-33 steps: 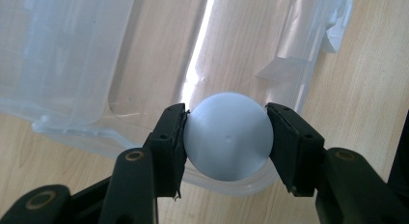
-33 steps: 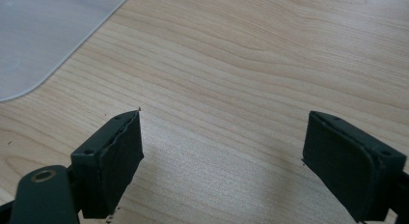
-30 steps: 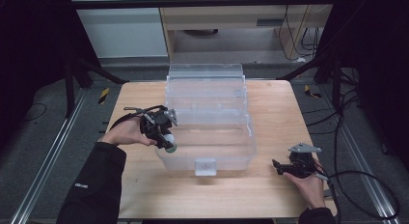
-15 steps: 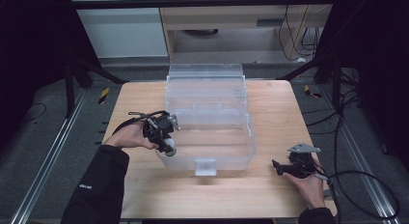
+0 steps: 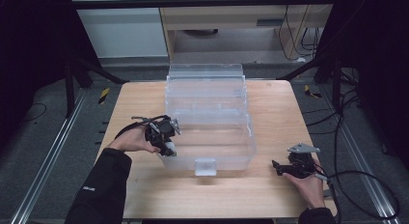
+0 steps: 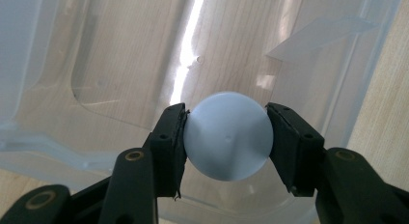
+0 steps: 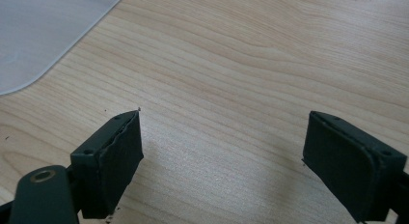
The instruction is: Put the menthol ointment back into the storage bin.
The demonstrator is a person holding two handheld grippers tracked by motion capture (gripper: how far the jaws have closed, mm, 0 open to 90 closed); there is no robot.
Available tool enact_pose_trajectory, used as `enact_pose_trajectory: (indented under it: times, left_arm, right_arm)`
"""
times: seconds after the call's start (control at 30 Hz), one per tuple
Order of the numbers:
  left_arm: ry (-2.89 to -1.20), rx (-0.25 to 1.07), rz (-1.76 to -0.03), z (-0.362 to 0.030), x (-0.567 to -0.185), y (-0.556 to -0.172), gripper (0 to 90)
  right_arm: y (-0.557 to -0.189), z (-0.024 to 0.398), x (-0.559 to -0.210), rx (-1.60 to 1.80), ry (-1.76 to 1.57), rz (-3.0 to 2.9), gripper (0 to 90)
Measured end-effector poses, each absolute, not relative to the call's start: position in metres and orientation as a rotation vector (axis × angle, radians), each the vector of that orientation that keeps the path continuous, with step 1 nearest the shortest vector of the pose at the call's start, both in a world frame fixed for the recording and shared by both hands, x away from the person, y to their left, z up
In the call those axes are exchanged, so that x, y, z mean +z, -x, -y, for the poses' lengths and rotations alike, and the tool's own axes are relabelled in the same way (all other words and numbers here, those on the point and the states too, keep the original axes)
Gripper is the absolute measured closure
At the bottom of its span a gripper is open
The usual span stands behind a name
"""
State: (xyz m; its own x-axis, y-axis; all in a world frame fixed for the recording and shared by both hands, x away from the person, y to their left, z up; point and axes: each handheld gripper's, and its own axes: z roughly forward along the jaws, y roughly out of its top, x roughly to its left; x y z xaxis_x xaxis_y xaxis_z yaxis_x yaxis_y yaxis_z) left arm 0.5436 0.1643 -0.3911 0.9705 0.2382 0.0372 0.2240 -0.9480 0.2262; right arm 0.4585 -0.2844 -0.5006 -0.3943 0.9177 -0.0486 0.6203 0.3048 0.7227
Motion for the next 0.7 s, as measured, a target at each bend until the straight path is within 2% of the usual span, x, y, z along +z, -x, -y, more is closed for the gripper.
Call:
enact_pose_trajectory:
  times: [0.7]
  left_arm:
    - [-2.91, 0.088, -0.354, -0.1675, -0.4005, -0.5435, 49.8]
  right_arm:
    - [-0.4587, 0.2839, -0.5012, 0.866, -1.365, -2.128, 13.1]
